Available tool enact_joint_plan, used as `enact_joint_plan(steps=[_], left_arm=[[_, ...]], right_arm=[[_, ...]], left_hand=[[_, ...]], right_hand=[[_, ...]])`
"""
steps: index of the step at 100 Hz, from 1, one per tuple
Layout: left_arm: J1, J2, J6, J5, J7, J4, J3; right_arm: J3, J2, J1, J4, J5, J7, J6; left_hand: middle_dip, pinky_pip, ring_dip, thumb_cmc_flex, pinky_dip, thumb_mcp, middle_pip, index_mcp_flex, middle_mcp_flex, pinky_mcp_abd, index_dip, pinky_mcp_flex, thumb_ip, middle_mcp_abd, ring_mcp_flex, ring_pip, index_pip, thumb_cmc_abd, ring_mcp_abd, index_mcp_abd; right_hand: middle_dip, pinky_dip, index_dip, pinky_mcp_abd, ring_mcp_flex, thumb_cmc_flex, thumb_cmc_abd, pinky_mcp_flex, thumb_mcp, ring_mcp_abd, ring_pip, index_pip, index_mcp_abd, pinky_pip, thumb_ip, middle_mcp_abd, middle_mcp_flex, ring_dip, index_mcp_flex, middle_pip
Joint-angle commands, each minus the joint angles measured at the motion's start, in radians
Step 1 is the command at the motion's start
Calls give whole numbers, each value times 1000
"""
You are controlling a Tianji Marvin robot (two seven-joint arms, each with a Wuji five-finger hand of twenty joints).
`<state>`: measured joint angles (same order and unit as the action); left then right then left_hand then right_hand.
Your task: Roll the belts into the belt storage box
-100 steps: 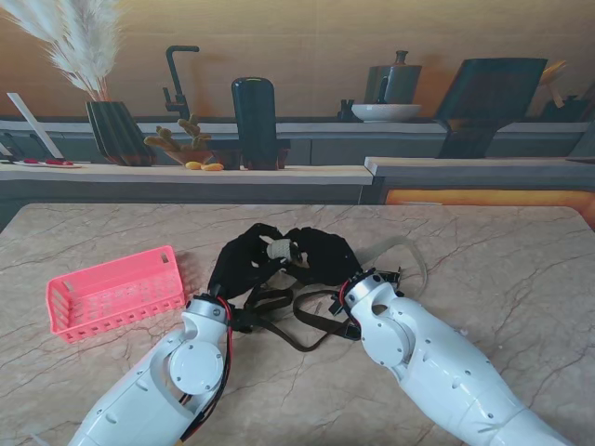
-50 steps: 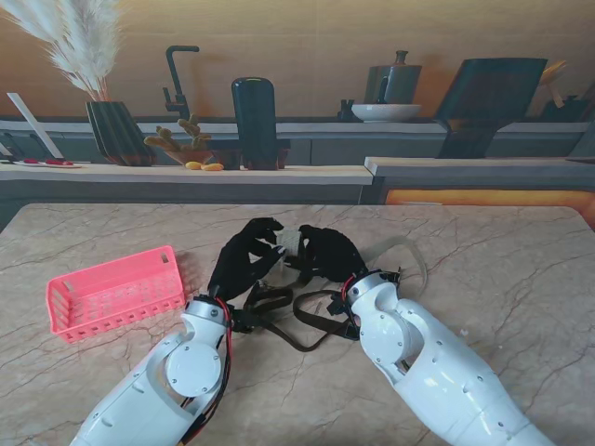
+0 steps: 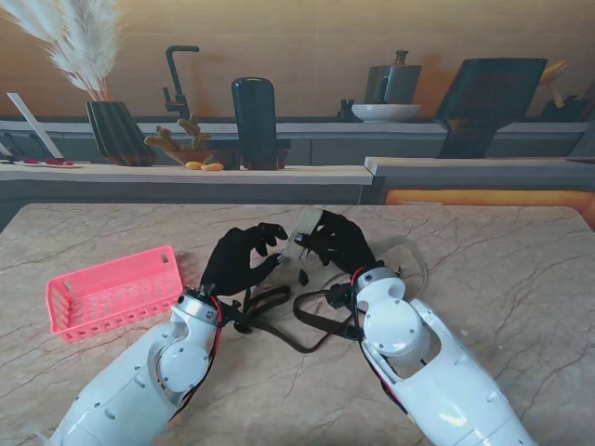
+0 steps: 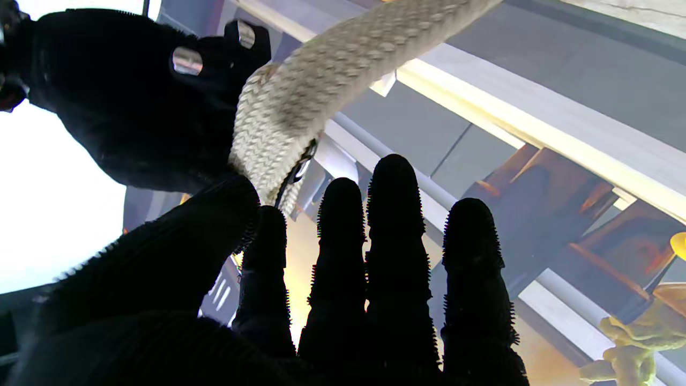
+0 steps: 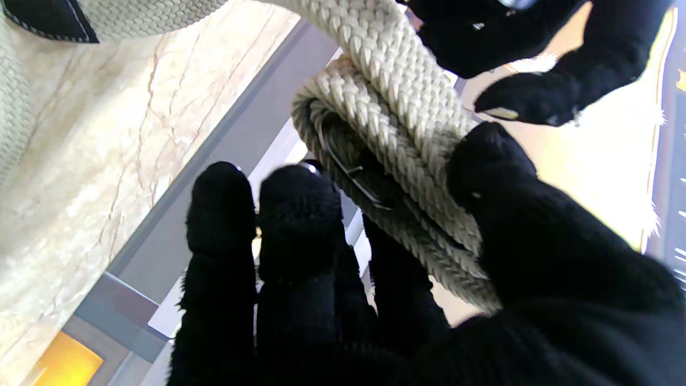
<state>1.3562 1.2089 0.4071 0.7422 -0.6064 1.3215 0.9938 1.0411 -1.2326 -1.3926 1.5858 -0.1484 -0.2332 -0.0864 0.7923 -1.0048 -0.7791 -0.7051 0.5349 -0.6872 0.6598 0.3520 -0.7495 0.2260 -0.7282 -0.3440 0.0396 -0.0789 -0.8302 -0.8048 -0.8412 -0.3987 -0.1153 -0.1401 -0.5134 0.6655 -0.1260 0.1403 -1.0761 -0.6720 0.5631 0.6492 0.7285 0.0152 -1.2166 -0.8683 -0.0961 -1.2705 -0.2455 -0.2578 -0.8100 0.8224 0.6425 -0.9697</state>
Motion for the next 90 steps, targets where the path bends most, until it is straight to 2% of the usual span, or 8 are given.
enact_joint_plan(steps=[1, 10, 17, 28, 47, 57, 85, 90], left_arm=[[-4, -4, 8, -8, -1, -5, -3], [-9, -5, 10, 0, -5, -10, -10], [-11, -5, 11, 1, -6, -12, -15], [-14, -2, 20, 3, -18, -14, -23], [-7, 3, 45, 14, -50, -8, -25], [0, 3, 55, 23, -65, -1, -22], [-1, 8, 66, 19, -76, -7, -28], [-3, 9, 65, 11, -70, -9, -31]], right_arm=[[10, -3, -10, 31, 4, 2, 2], [29, -2, -26, 66, 53, 21, -18], [42, -6, -39, 94, 112, 26, -49], [57, -16, -52, 123, 204, 25, -93], [80, -41, -64, 156, 389, 4, -193], [91, -57, -66, 166, 480, -27, -240], [121, -91, -60, 173, 700, -95, -351], [125, -96, -60, 174, 738, -106, -366]], left_hand=[[17, -11, -10, -27, 25, -3, -20, -22, -19, 0, -12, 13, 31, 33, 16, -10, -25, -35, 10, -43], [19, -15, -9, -29, 29, 1, -32, -34, -10, -2, 14, 22, 34, 38, 26, -6, 7, -31, 8, -50], [19, -18, -9, -38, 30, 1, -35, -35, -12, -2, 19, 21, 35, 40, 26, -6, 13, -38, 9, -47], [34, -32, -5, -93, 33, 8, -57, -30, -50, -6, 12, 12, 58, 44, 12, -12, -20, -67, 22, -36], [69, -56, 1, -164, 23, 24, -123, -38, -121, -20, 33, -15, 74, 57, -18, -34, -61, -90, 40, -25], [70, -59, 1, -159, 20, 32, -128, -60, -109, -26, 66, -13, 74, 62, -13, -37, -11, -88, 46, -37], [73, -81, 6, -185, 10, 26, -148, -102, -164, -30, 153, -36, 78, 71, -42, -57, 140, -120, 48, -9], [68, -87, 10, -184, 7, 22, -144, -105, -173, -32, 177, -43, 79, 69, -56, -61, 167, -123, 64, 7]], right_hand=[[-53, 49, -82, -50, 29, -96, -126, -28, 86, 52, -91, -148, 279, -36, 26, 66, 51, 37, 150, -74], [-83, 69, -80, -54, -2, -94, -117, -13, 95, 58, -141, -148, 271, -71, 24, 69, 11, 47, 160, -116], [-76, 72, -79, -45, -25, -100, -113, 0, 104, 35, -134, -147, 254, -78, 24, 70, -27, 37, 166, -98], [-64, 73, -79, -31, -42, -112, -116, 9, 111, 13, -117, -145, 230, -77, 24, 68, -59, 28, 168, -73], [-61, 77, -84, -8, -64, -142, -144, 23, 92, -16, -99, -141, 173, -79, 28, 24, -76, 24, 157, -56], [-65, 82, -84, -5, -64, -150, -151, 21, 85, -24, -104, -139, 160, -85, 32, 13, -75, 29, 154, -58], [-74, 89, -85, 1, -61, -160, -170, 16, 76, -29, -111, -133, 126, -92, 35, -12, -62, 33, 140, -65], [-76, 91, -85, 2, -59, -160, -174, 13, 74, -31, -114, -132, 119, -94, 35, -16, -61, 34, 137, -67]])
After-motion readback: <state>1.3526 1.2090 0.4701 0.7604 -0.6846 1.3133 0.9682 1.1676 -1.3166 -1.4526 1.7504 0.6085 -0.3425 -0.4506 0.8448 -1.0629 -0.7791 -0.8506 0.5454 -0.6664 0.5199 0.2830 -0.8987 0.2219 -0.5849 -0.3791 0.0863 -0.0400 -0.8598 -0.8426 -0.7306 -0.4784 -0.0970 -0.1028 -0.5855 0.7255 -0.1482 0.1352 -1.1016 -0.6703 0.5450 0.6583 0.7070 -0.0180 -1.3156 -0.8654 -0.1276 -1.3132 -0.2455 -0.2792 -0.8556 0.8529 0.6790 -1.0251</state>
